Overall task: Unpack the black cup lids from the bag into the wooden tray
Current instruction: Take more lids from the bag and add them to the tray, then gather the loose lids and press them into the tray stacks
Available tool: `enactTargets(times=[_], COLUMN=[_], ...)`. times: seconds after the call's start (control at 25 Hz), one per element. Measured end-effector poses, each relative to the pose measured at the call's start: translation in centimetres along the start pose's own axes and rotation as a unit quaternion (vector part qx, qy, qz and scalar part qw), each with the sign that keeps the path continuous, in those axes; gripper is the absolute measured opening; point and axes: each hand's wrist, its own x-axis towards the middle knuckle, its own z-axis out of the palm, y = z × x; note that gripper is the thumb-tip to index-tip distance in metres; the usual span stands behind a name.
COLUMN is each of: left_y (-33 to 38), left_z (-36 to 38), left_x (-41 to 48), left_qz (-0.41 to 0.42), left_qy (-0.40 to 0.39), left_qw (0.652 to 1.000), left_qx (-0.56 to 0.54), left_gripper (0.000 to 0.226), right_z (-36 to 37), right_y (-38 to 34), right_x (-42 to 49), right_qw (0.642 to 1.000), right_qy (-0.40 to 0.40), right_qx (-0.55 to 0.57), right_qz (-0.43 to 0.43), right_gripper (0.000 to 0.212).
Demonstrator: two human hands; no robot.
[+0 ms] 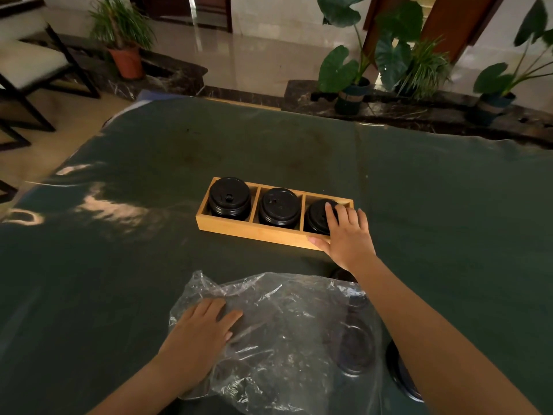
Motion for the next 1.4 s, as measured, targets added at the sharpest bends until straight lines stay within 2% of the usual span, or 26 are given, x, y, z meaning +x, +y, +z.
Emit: enactTargets(times=[0.12,0.24,0.36,0.44,0.52,0.6,0.72,0.84,0.88,1.0,1.08,1.28,1.4], left_y=[-0.1,-0.3,0.0,1.4,3.7,6.6,10.0,12.8,13.6,15.6,16.4,17.5,17.8], left_z=[0.0,-1.2,-3.9,-5.6,-6.8,-7.1,-7.2,-6.7,-6.3,-4.3,-2.8,-0.1,0.3], left_x=[0.5,1.6,4.2,7.3,11.0,14.3,17.5,19.0,19.2,19.3,19.1,18.0,17.2], left_qz=[-0.015,-0.011,0.01,0.032,0.044,0.068,0.112,0.119,0.115,0.073,0.052,0.006,-0.008], left_qy=[-0.022,0.015,0.078,0.077,0.031,-0.022,-0.051,-0.08,-0.086,-0.077,-0.06,-0.037,-0.008], left_qw=[0.999,0.999,0.992,0.98,0.966,0.957,0.958,0.965,0.973,0.994,0.997,0.999,0.999], left_qx=[-0.039,-0.042,-0.095,-0.181,-0.255,-0.281,-0.261,-0.222,-0.181,-0.023,0.017,0.02,-0.036], left_gripper=[0.045,0.043,0.04,0.043,0.041,0.036,0.033,0.031,0.037,0.081,0.095,0.089,0.084], right_z=[-0.8,-2.1,-3.1,-2.9,-2.1,-0.8,1.3,3.1,3.5,4.4,5.0,5.9,5.8], right_y=[0.1,1.0,3.4,5.6,7.3,8.1,7.7,6.7,6.3,5.5,5.0,4.3,4.0], right_x=[0.1,-1.1,-4.1,-7.8,-12.1,-16.8,-22.6,-26.3,-26.9,-27.8,-27.8,-27.6,-27.4], right_qw=[0.993,0.951,0.909,0.902,0.894,0.884,0.879,0.899,0.903,0.908,0.911,0.913,0.902], right_qy=[0.002,0.048,0.074,0.073,0.056,0.023,-0.026,-0.043,-0.037,0.0,0.033,0.079,0.088], right_qx=[0.116,0.3,0.395,0.404,0.406,0.408,0.406,0.372,0.366,0.358,0.346,0.319,0.338], right_qz=[0.017,0.062,0.105,0.138,0.183,0.226,0.25,0.229,0.224,0.219,0.224,0.241,0.254], right_gripper=[0.077,0.061,0.052,0.05,0.051,0.057,0.072,0.086,0.087,0.086,0.082,0.079,0.076])
